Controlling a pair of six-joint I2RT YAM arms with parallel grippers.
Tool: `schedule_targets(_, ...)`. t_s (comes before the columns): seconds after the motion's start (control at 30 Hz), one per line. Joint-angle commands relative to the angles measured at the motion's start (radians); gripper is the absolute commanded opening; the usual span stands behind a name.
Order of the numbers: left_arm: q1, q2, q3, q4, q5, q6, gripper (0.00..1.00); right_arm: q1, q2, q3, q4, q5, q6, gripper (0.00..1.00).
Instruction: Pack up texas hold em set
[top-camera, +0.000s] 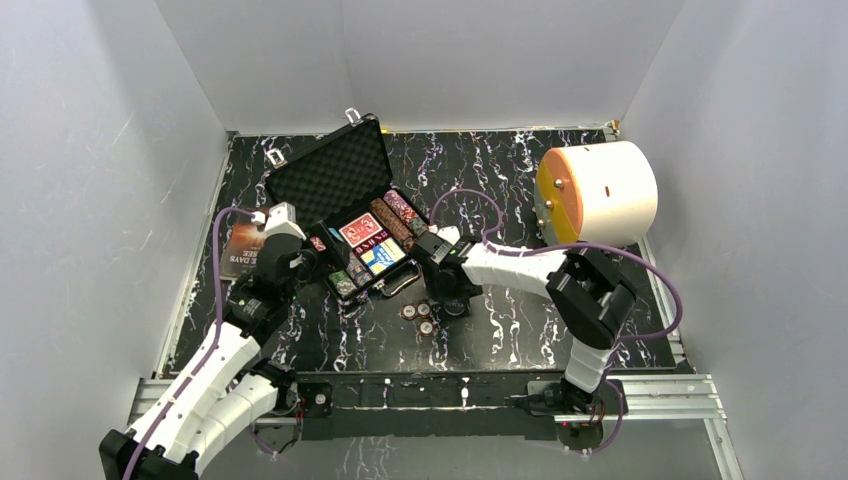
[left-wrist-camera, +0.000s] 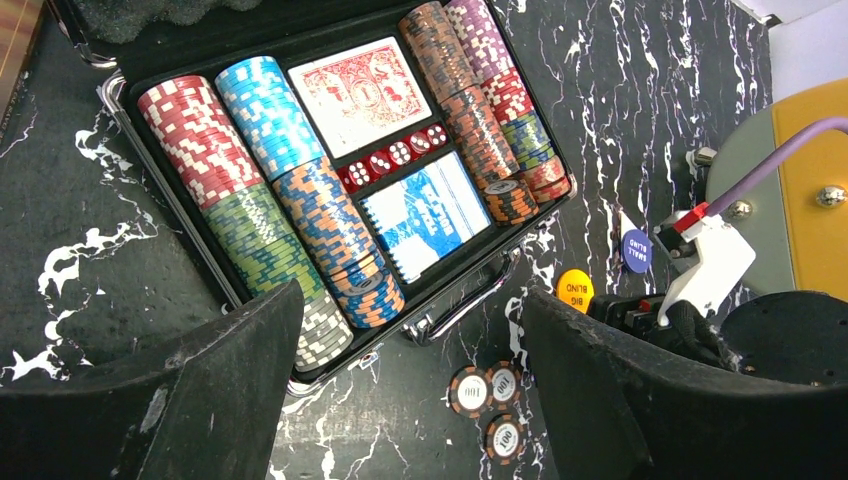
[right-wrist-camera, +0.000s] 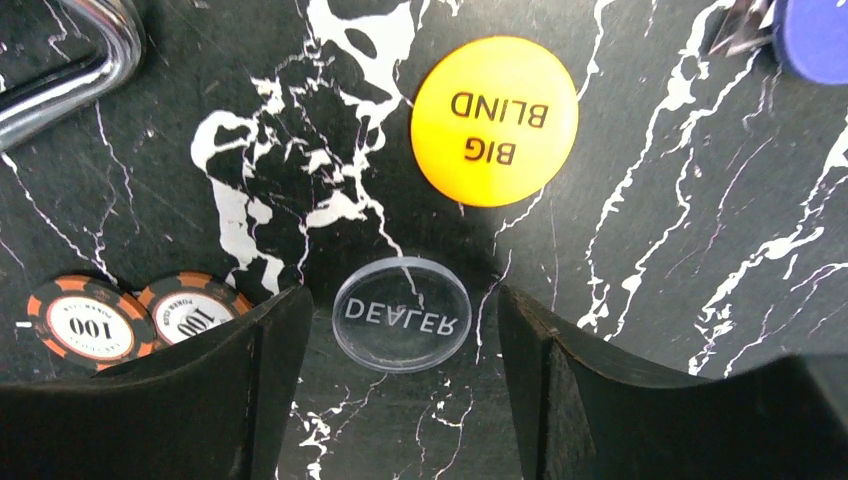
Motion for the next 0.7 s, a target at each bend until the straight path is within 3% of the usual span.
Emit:
schedule_targets(0.0, -0.003, -0.002, 0.012, -0.002, -0.027, 0.009, 0.8, -0.006, -0.033, -0.042, -0.009, -0.057, 0.011, 0.77)
schedule_targets(0.37, -0.003, 0.022, 0.024, 0.004, -0.022, 0.01, 0.8, -0.054, -0.07, -0.105, 0.042, -0.162, 0.016, 0.61)
schedule_targets(0.67, -0.003, 0.023, 0.022, 0.002, -0.021, 0.007, 0.8, -0.057, -0.106, -0.091, 0.034, -0.111, -0.001, 0.52)
